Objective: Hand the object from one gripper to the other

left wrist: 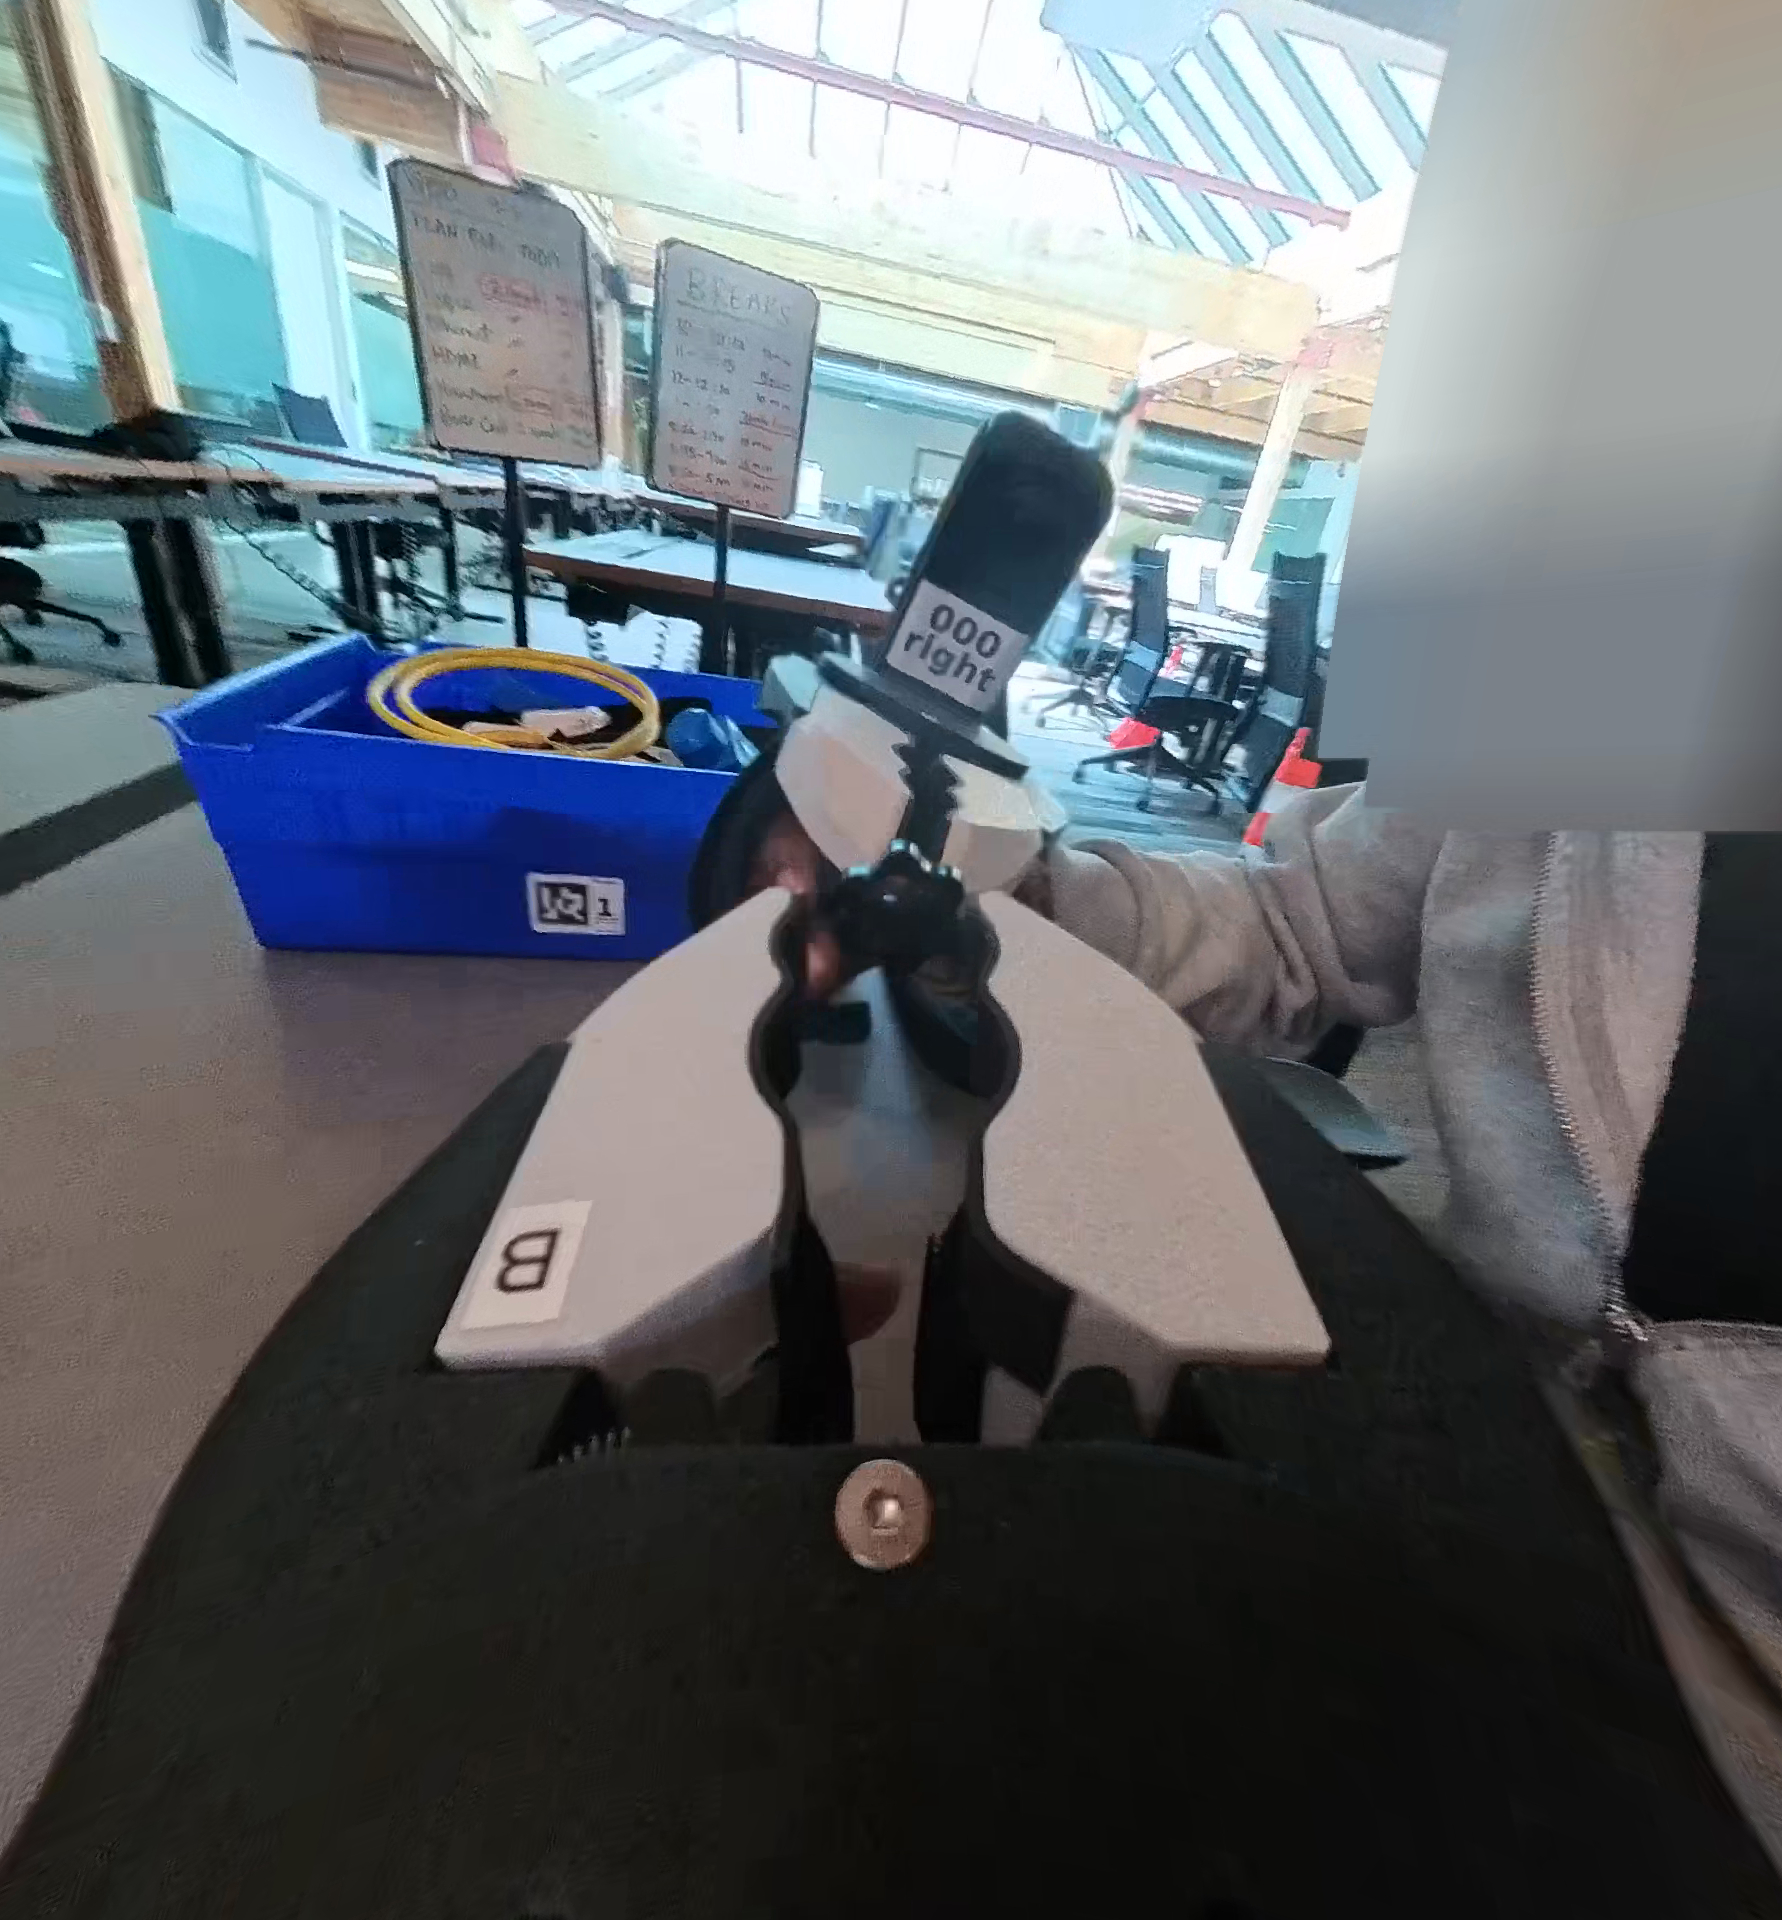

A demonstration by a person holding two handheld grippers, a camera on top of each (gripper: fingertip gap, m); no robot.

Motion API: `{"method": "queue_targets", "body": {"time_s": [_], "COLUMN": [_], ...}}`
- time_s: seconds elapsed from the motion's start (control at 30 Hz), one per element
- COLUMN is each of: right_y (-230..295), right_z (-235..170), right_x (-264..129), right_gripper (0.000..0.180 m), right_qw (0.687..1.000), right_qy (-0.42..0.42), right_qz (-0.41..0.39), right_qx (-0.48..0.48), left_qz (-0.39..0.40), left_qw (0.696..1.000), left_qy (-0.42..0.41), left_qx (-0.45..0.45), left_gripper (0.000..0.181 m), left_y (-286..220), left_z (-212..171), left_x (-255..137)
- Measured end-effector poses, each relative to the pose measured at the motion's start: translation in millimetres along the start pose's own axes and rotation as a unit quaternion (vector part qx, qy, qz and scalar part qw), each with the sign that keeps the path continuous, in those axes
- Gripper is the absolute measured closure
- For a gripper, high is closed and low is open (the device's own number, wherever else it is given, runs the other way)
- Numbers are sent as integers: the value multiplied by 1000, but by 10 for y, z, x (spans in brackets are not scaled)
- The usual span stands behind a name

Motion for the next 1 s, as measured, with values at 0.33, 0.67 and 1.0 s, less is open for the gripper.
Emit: {"method": "queue_targets", "body": {"time_s": [0.33,0.67,1.0], "right_y": [-75,-51,-17], "right_z": [-116,-82,-28], "right_x": [15,27,23], "right_gripper": [174,165,164], "right_qw": [946,978,990], "right_qy": [-18,-19,4], "right_qz": [143,92,-72], "right_qx": [291,185,-120], "left_qz": [109,77,-35], "left_qw": [974,988,997], "left_qy": [-1,9,6], "left_qx": [200,130,-74], "left_gripper": [142,159,159], "left_y": [-3,6,40], "left_z": [-7,-3,-15], "left_x": [1,-5,-43]}}
Point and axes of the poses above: each gripper's, where its closed fingertips meet, x out along the fingers, z out of its top, y = z × x across the jaws, the point moved 2 cm from there along -x, back along the fingers, and after that the axes turned 13 degrees about y, right-handed, at the moved point
